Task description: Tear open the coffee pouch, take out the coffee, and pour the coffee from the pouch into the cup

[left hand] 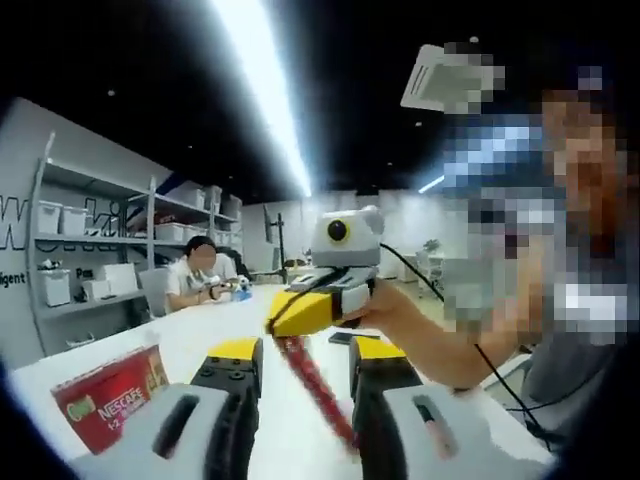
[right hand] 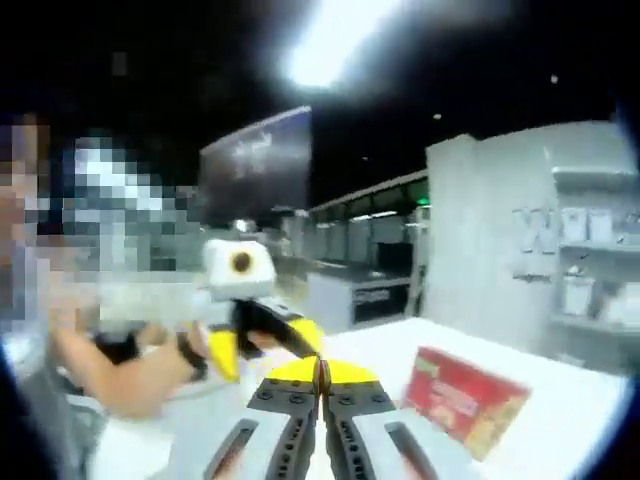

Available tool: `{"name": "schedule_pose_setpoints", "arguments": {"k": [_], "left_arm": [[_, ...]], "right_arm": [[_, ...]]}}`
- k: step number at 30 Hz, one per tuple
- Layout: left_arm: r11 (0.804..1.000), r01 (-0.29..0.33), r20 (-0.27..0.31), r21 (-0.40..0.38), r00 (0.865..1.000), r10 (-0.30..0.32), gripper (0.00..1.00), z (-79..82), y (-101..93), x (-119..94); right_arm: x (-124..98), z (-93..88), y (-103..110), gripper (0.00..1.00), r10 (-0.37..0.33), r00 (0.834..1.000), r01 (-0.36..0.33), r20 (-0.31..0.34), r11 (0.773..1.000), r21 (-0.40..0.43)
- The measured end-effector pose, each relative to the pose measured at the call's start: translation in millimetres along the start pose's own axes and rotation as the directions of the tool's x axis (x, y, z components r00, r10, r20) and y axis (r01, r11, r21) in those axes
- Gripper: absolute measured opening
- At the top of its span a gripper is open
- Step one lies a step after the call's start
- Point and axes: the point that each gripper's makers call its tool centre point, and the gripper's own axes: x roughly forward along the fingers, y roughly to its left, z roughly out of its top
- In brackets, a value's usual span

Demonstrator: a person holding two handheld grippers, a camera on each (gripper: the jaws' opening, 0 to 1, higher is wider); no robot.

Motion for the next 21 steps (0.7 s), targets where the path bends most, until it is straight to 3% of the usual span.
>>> {"name": "schedule_pose_setpoints", "arguments": {"k": [2, 3, 4, 5, 6, 8, 11, 12, 13, 16, 17, 18, 19, 21], "left_arm": [[1.0, 0.004, 0.0, -0.003, 1.0, -0.004, 0.37, 0.1, -0.7, 0], [1.0, -0.001, -0.006, 0.005, 1.0, 0.001, 0.37, -1.4, 0.7, 1], [1.0, -0.007, -0.012, 0.007, 1.0, 0.007, 0.37, -3.0, 1.7, 2], [1.0, -0.013, -0.016, 0.006, 1.0, 0.013, 0.37, -4.4, 3.3, 2], [1.0, -0.017, -0.021, 0.006, 1.0, 0.017, 0.37, -5.8, 4.6, 2], [1.0, -0.023, -0.03, 0.01, 0.999, 0.023, 0.37, -8.0, 4.9, 2], [1.0, -0.024, -0.033, 0.018, 0.999, 0.024, 0.37, -8.6, 3.4, 2], [1.0, -0.018, -0.024, 0.024, 1.0, 0.018, 0.37, -5.9, 1.5, 1], [1.0, -0.011, -0.008, 0.024, 1.0, 0.011, 0.37, -1.5, 0.8, 1], [1.0, -0.007, 0.01, 0.021, 1.0, 0.007, 0.37, 2.4, 0.3, -1], [1.0, -0.002, 0.018, 0.016, 1.0, 0.002, 0.37, 3.7, -0.2, -1], [1.0, -0.002, 0.021, 0.014, 1.0, 0.001, 0.37, 4.2, -0.8, -2], [1.0, -0.006, 0.024, 0.014, 1.0, 0.006, 0.37, 4.7, 0.1, -2], [1.0, -0.014, 0.024, 0.015, 1.0, 0.013, 0.37, 4.6, 1.9, -3]], "right_arm": [[0, -2.5, -8, 0.02, -0.049, 0.999, 0.049, -0.021, 0.998, -0.032], [3, -6.1, 0, 0.02, -0.017, 0.999, 0.016, -0.044, 0.999, -0.028], [4, -3.0, 13, 0.02, 0.055, 0.998, -0.055, -0.02, 0.999, 0.0], [5, 8.5, 29, 0.02, 0.157, 0.986, -0.161, 0.051, 0.984, 0.071], [4, 13.0, 36, 0.02, 0.199, 0.977, -0.205, 0.077, 0.974, 0.094], [2, 16.5, 36, 0.02, 0.201, 0.975, -0.209, 0.093, 0.974, 0.087], [3, 8.1, 25, 0.02, 0.146, 0.988, -0.148, 0.042, 0.987, 0.062], [4, -3.0, 6, 0.02, 0.035, 0.999, -0.035, -0.013, 0.999, 0.003], [1, -9.4, -8, 0.02, -0.052, 0.997, 0.051, -0.048, 0.998, -0.041], [-6, -15.2, -29, 0.01, -0.177, 0.98, 0.166, -0.095, 0.98, -0.111], [-4, -17.0, -25, 0.01, -0.168, 0.98, 0.157, -0.103, 0.981, -0.114], [-3, -16.0, -17, 0.01, -0.119, 0.988, 0.111, -0.094, 0.99, -0.085], [0, -8.2, 0, 0.01, -0.026, 0.999, 0.025, -0.044, 0.999, -0.02], [0, -2.1, 12, 0.01, 0.05, 0.999, -0.049, -0.013, 0.999, 0.018]]}}
